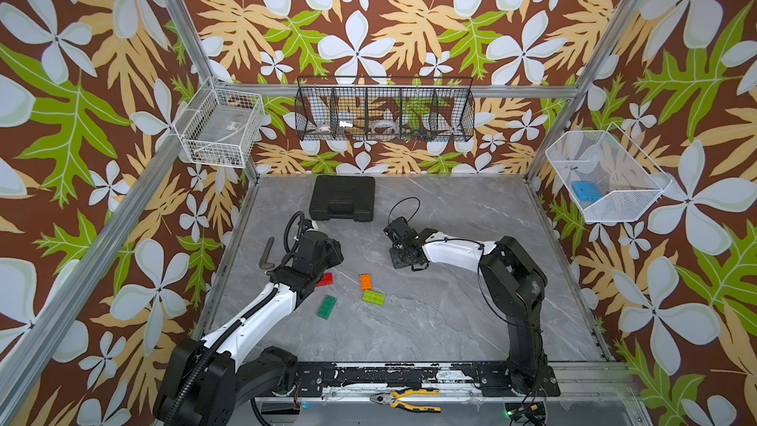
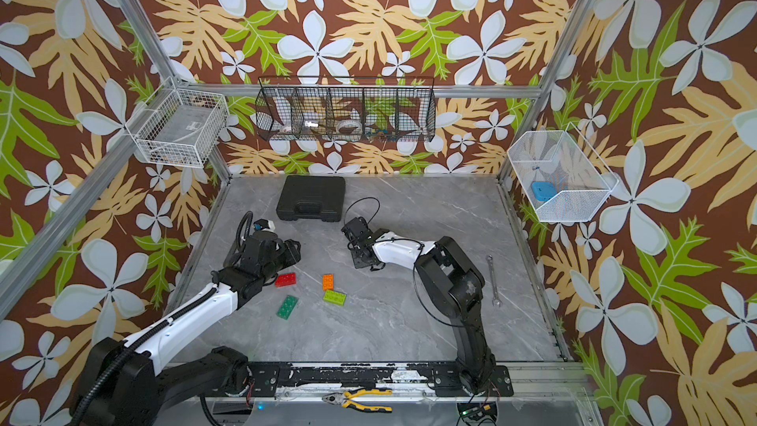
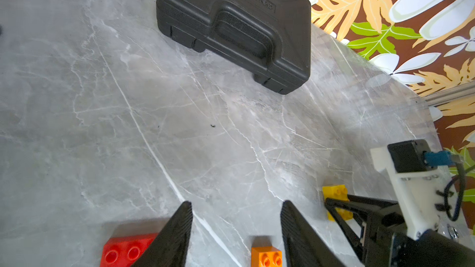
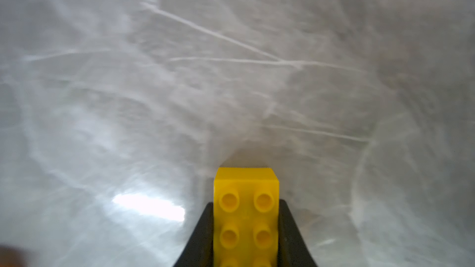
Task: Assemble a rectangle with lego
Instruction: Move the lego brick at the center of the board, then pick up the lego brick from the center of the board.
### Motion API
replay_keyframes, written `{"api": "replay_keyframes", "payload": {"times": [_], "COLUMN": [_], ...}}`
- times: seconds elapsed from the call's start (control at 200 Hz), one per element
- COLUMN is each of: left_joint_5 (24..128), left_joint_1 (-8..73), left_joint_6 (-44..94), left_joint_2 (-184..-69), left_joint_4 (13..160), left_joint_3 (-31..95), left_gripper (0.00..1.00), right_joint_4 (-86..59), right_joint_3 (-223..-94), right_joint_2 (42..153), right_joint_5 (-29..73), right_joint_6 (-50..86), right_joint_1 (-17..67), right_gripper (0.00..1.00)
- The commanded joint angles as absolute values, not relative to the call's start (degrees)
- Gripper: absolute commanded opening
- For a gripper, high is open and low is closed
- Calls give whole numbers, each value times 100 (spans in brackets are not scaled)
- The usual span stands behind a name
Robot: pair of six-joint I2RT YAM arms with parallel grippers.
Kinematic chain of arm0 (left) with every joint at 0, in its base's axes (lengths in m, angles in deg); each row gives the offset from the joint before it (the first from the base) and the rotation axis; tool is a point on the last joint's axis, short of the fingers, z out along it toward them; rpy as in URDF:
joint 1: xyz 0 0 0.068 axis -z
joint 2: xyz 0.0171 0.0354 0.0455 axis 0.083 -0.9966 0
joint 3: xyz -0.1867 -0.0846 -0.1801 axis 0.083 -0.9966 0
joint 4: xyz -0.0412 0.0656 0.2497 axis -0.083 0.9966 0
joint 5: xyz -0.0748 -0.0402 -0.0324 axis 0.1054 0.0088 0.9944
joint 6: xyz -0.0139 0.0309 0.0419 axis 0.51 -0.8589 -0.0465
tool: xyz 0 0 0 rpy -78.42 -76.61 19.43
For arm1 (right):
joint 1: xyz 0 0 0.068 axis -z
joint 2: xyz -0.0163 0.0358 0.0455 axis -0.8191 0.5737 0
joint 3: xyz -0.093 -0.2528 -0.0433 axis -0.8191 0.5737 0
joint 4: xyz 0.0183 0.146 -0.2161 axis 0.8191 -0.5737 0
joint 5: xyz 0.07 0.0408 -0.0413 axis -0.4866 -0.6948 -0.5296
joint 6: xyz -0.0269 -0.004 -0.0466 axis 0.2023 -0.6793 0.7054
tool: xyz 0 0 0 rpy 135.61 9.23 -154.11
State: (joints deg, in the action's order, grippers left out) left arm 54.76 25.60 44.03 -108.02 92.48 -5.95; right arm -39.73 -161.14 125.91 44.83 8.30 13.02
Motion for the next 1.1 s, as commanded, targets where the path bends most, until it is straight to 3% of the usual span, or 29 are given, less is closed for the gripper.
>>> {"api": "replay_keyframes", "payload": {"times": [0.0, 0.07, 0.125, 0.38, 0.551, 0.876, 0.971, 1.096], "left_joint_5": [5331, 5240, 5143, 4591, 4646, 4653, 4640, 4596], "left_joint_1": [2559, 2559, 2563, 2129, 1926, 1921, 1916, 1920], "left_joint_6": [4348, 4337, 4342, 4442, 4453, 4431, 4415, 4413], "left_joint_2": [-10755, -10686, -10603, -10138, -9895, -9803, -9794, -9763], "left_joint_4": [9206, 9291, 9353, 9734, 9583, 9520, 9510, 9510], "left_joint_3": [-597, -585, -585, -627, -829, -972, -971, -989], "left_gripper": [58, 58, 57, 55, 55, 55, 55, 55], "right_joint_4": [-4413, -4824, -5009, -5456, -5609, -5627, -5654, -5579], "right_joint_3": [-16366, -16643, -16796, -17955, -18218, -18196, -18270, -18276], "right_joint_2": [12559, 12422, 12268, 12826, 13245, 13626, 13724, 13637], "right_joint_5": [4696, 5052, 5132, 3963, 3615, 3186, 3154, 3247], "right_joint_6": [712, 359, 109, -278, -222, -279, -268, -204], "right_joint_1": [1247, 1124, 968, -16, -99, -98, -84, -79], "right_gripper": [54, 65, 68, 69, 68, 56, 46, 27]}}
